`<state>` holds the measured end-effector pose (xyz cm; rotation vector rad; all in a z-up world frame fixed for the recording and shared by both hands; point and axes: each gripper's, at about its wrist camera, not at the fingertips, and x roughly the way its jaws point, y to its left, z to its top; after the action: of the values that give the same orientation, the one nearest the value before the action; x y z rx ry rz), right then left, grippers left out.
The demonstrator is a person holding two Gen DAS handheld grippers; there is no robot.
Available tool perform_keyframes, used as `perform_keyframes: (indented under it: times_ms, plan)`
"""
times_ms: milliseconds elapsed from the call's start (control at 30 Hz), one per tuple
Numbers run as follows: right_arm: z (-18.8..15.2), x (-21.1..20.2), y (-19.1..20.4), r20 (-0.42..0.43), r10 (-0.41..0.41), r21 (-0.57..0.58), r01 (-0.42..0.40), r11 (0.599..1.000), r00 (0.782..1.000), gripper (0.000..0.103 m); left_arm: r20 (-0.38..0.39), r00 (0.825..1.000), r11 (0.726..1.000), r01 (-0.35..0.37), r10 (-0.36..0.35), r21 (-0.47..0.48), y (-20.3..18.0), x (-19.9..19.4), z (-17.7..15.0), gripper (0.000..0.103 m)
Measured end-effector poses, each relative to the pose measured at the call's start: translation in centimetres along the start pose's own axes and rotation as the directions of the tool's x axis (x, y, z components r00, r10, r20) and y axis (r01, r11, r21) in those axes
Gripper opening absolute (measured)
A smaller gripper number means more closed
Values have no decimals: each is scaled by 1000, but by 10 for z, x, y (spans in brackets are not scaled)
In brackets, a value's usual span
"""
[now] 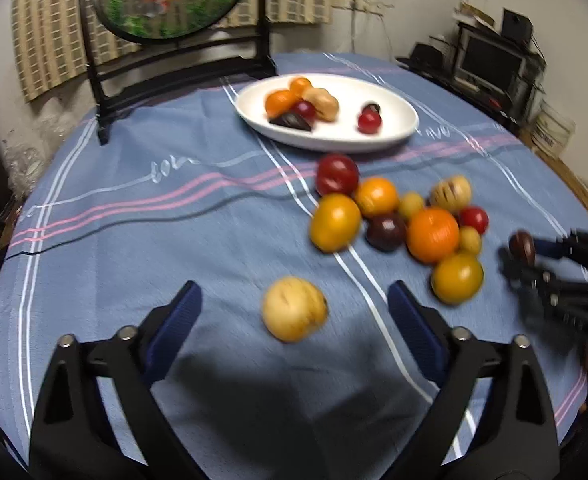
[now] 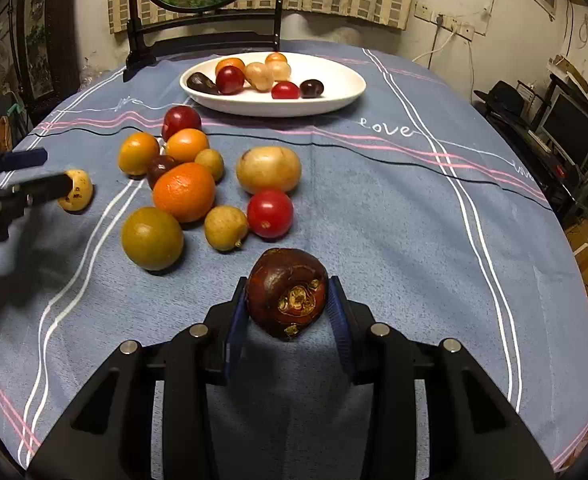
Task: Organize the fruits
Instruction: 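Grasp the dark mangosteen with the right tool while the left tool grasps a pale yellow pear, then carry mangosteen and pale pear to the white plate and release both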
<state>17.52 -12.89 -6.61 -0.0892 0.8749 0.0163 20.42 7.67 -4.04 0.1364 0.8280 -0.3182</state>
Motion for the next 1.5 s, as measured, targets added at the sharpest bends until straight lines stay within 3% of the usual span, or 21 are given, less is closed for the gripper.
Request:
perform_keyframes:
  times_ms: [100,367,567,1500]
  plan:
    - [2,5,0,-17,-1,3,1,1000,1000,39,-38,999,1000,7,-7,11,-2,8,-4,72]
    - [0,7,1,-31,11,4,-11,1000,999,39,-77,997,1000,-8,10,23,-2,22,-8,49]
    - [0,7,0,-34,22,13,-21,1000,999,39,-87,996,1000,-23,24,8,3,28,-10,39]
    - [5,5,-4,-18,78,22,-77,997,997,39,-43,998,998,40,-42,-44,0,17,1,39]
